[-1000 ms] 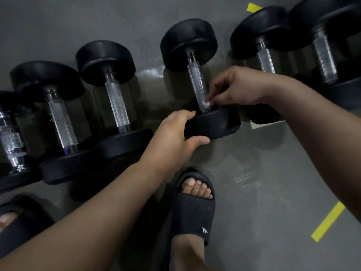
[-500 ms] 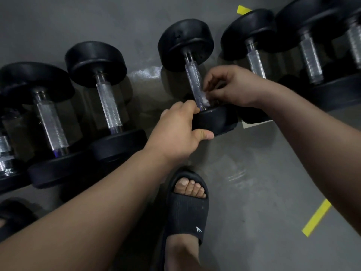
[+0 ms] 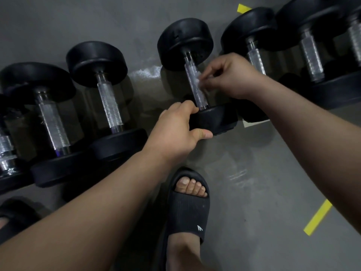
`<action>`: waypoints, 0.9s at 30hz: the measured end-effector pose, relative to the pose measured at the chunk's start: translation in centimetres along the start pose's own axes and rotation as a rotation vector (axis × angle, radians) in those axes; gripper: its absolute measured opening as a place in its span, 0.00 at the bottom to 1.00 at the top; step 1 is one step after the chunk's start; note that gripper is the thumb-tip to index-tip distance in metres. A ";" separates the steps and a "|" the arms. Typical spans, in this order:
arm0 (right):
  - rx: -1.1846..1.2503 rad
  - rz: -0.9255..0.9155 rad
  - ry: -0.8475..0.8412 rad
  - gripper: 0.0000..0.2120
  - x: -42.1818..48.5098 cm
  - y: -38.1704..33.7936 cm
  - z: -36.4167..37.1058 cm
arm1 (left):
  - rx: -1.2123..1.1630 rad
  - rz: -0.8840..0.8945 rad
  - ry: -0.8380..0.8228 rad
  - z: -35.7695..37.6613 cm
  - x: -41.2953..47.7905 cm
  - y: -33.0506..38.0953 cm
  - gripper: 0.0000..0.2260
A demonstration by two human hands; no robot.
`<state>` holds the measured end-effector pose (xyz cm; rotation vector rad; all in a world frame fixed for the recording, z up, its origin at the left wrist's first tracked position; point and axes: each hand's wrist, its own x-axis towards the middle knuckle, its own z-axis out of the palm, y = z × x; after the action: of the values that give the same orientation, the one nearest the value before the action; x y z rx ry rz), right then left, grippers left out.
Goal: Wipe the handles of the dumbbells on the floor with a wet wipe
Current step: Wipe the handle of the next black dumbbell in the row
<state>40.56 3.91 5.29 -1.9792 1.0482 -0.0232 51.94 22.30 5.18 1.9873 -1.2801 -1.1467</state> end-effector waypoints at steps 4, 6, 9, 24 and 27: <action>-0.014 0.001 -0.066 0.05 0.1 -0.4 -0.4 | -0.032 -0.004 0.027 0.2 -0.2 0.1 0.27; -0.136 0.031 -0.235 0.05 -0.7 0.0 -0.9 | -0.047 -0.001 0.042 0.3 -0.4 0.1 0.28; -0.233 0.034 -0.311 0.07 -1.2 0.1 -1.2 | -0.056 -0.004 0.055 0.5 -0.4 0.0 0.29; -0.044 -0.024 -0.035 0.06 0.8 -0.5 0.0 | -0.059 0.004 0.009 0.0 0.2 0.2 0.27; -0.028 -0.025 0.079 0.05 1.0 -0.2 0.5 | -0.047 0.018 0.018 0.3 0.2 0.4 0.27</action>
<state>41.50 3.66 4.80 -2.0308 1.0802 -0.1015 51.57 21.95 5.27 1.9438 -1.2481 -1.1381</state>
